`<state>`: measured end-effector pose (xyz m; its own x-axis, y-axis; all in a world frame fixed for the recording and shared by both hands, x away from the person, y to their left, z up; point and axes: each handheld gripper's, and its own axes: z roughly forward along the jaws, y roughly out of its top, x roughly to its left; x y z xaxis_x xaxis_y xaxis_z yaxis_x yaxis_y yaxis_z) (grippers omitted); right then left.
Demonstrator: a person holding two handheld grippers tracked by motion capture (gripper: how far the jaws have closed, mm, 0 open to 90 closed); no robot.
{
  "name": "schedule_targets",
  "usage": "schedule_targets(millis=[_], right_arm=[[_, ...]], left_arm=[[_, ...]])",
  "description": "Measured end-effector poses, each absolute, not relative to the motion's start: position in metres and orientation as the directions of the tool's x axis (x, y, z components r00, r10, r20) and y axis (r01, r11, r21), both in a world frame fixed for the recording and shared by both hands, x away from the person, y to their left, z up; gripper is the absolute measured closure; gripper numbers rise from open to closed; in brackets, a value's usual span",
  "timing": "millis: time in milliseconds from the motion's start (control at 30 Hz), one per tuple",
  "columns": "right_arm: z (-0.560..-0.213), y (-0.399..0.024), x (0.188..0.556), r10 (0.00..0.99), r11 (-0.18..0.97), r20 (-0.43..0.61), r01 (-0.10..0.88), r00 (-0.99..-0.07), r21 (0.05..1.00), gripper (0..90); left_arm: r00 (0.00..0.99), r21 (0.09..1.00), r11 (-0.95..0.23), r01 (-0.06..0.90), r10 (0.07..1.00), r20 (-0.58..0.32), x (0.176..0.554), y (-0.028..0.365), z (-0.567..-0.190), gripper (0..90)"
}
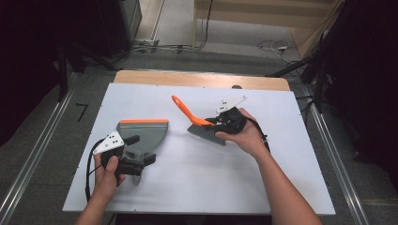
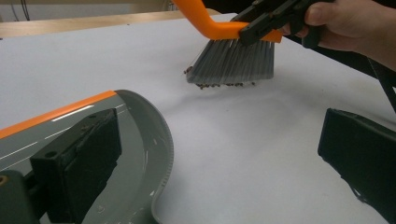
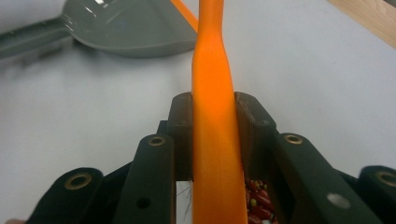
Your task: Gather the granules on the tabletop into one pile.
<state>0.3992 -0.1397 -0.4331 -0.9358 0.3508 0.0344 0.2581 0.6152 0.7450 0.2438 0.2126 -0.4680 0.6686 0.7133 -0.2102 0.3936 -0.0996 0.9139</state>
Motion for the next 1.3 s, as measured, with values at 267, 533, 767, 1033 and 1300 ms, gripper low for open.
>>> schedule_targets(millis=[267, 533, 767, 1033, 1300], right_arm=[[-0.444, -0.137, 0.389, 0.325, 0.637, 0.091, 0.288, -0.941, 0.715, 68.8], [-0.457, -0.144, 0.404, 0.355, 0.619, 0.067, 0.289, -0.932, 0.731, 68.7], [-0.450, -0.148, 0.403, 0.365, 0.594, 0.050, 0.274, -0.930, 0.756, 68.8], [-0.423, -0.167, 0.406, 0.426, 0.515, 0.053, 0.290, -0.903, 0.807, 68.8], [-0.430, -0.188, 0.415, 0.670, 0.532, -0.106, 0.376, -0.735, 0.758, 68.8]], left_arm=[[0.669, 0.914, -0.100, 0.393, 0.713, -0.210, 0.244, 0.213, -0.468, 0.0], [0.669, 0.914, -0.100, 0.392, 0.714, -0.208, 0.244, 0.213, -0.468, 0.0], [0.669, 0.914, -0.100, 0.394, 0.713, -0.211, 0.244, 0.212, -0.468, 0.0], [0.669, 0.914, -0.101, 0.393, 0.713, -0.209, 0.244, 0.212, -0.468, 0.0], [0.669, 0.915, -0.098, 0.392, 0.713, -0.210, 0.243, 0.213, -0.467, 0.0]])
